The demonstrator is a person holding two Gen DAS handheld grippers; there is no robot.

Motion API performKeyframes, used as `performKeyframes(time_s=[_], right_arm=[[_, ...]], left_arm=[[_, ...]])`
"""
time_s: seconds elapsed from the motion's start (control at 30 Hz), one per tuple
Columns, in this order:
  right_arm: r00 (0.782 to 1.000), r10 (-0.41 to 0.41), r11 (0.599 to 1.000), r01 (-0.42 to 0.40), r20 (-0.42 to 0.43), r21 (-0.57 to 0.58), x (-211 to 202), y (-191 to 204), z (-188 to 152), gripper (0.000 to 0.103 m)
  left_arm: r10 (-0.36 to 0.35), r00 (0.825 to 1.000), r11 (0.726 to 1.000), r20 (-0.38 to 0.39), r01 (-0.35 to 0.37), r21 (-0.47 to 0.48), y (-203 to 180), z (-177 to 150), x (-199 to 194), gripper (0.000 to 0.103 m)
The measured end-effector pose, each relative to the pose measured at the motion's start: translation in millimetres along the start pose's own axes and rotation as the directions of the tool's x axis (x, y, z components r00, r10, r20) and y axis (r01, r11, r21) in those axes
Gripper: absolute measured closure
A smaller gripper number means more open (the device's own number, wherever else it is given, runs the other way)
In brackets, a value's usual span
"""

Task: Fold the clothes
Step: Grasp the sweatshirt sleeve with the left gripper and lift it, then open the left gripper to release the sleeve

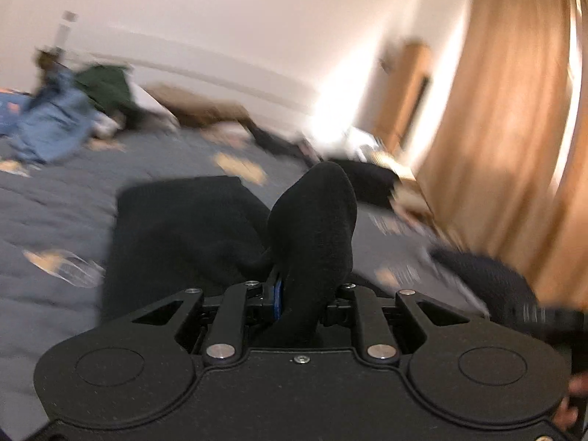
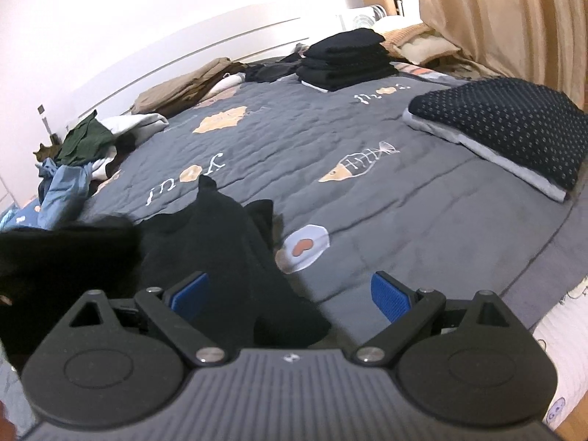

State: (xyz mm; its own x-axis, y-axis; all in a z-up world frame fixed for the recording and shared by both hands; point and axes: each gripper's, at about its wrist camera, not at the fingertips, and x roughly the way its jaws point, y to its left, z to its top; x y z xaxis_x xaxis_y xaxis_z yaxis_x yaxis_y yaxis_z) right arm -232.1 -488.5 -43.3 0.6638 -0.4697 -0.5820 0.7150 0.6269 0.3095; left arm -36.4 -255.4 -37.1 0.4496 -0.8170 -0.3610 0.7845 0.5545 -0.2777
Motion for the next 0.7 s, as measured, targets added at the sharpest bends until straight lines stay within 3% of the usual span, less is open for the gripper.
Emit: performKeyframes(time_s=[0.03, 0.13, 0.2, 0.27, 0.37, 0.53, 0.7], right_arm=[[1.0, 0.002, 1.0, -0.002, -0.002, 0.01, 0, -3, 0, 0.008], [1.0, 0.024, 0.999, -0.023, -0.018, 0.027, 2, -10, 1, 0.008], [0.998, 0.046, 0.998, -0.045, -0.031, 0.031, 4, -10, 1, 0.008], [0.996, 0.075, 0.997, -0.073, -0.045, 0.034, 6, -11, 1, 0.008], [0.983, 0.166, 0.986, -0.163, -0.073, 0.043, 7, -5, -2, 0.008], [0.933, 0.338, 0.937, -0.322, -0.12, 0.134, 11, 4, -5, 0.008], [0.893, 0.418, 0.902, -0.387, -0.166, 0.192, 17, 17, -13, 0.008]], left_arm=[[-0.009, 0.999, 0.999, -0.045, 0.011, 0.031, -10, -8, 12, 0.086], [0.073, 0.985, 0.98, -0.157, -0.041, 0.195, -32, -45, 41, 0.082], [0.069, 0.987, 0.974, -0.147, -0.035, 0.222, -35, -48, 40, 0.073], [0.064, 0.989, 0.968, -0.137, -0.029, 0.248, -38, -51, 38, 0.057], [0.029, 0.99, 0.972, -0.14, 0.005, 0.234, -32, -42, 22, 0.047], [0.037, 0.994, 0.965, -0.099, -0.01, 0.262, -25, -29, -12, 0.037], [0.057, 0.997, 0.983, -0.055, -0.047, 0.176, -5, -13, -38, 0.032]])
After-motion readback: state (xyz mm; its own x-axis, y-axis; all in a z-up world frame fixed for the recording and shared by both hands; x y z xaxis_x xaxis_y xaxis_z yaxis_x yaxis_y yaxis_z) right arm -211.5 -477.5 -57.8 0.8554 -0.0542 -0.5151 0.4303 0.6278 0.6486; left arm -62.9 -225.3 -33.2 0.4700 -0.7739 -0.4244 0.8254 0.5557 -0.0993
